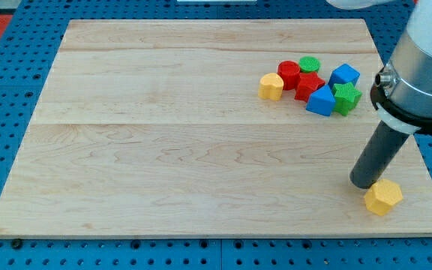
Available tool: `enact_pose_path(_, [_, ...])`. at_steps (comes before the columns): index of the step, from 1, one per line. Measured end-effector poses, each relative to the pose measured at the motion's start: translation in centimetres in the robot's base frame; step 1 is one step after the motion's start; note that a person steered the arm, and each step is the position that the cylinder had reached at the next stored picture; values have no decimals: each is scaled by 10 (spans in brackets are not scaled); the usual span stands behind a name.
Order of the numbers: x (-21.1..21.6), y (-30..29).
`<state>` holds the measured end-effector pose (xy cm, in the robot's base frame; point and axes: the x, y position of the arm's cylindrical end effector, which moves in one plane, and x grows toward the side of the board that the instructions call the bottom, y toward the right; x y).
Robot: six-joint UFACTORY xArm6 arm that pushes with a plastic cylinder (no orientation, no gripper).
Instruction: Push the blue cube into the group of blocks
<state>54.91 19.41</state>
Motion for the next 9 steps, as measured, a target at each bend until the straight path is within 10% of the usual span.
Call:
enact_pose_path(5, [-84, 135])
enact_pose_path(9, [-143, 74])
